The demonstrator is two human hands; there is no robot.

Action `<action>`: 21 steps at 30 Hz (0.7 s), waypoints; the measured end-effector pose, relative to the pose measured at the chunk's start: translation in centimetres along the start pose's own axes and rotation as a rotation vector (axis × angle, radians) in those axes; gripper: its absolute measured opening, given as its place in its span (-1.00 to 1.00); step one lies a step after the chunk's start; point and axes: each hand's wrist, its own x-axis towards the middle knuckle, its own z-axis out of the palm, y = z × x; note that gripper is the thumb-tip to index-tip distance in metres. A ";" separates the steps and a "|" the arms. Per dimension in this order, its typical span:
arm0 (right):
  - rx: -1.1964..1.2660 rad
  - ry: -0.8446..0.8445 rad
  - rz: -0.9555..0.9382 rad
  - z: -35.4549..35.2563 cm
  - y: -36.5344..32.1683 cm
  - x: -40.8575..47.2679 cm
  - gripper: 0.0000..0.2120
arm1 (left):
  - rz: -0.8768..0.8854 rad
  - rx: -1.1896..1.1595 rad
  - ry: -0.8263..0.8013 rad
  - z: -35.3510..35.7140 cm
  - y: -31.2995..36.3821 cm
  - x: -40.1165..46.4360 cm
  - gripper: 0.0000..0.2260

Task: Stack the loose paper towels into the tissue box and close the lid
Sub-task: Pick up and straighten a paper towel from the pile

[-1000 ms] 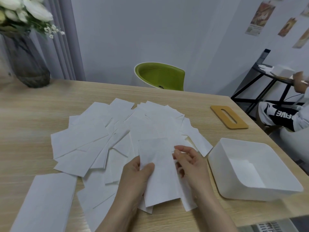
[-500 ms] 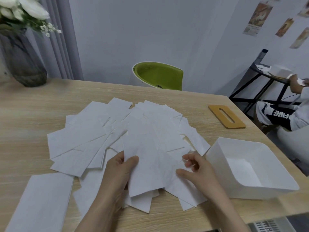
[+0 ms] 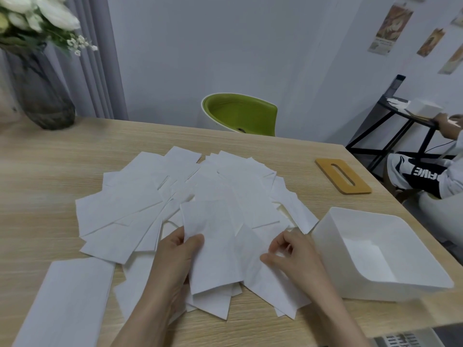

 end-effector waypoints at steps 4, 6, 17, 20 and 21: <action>0.023 -0.060 0.020 0.1 -0.2 -0.1 -0.67 | 0.005 0.008 0.006 -0.1 0.0 0.0 -0.84; 0.011 -0.093 0.046 0.1 -0.3 0.0 -0.62 | 0.006 0.003 0.005 -0.1 0.0 0.0 -0.84; 0.147 -0.058 0.082 -0.2 0.1 0.1 -0.72 | -0.001 0.004 0.004 -0.3 -0.2 0.3 -0.81; 0.230 0.002 0.100 -0.4 0.2 0.2 -0.79 | -0.001 0.008 0.004 -0.6 -0.3 0.5 -0.72; 0.268 0.034 0.105 -0.4 0.2 0.2 -0.82 | 0.000 0.007 0.008 -0.7 -0.3 0.6 -0.71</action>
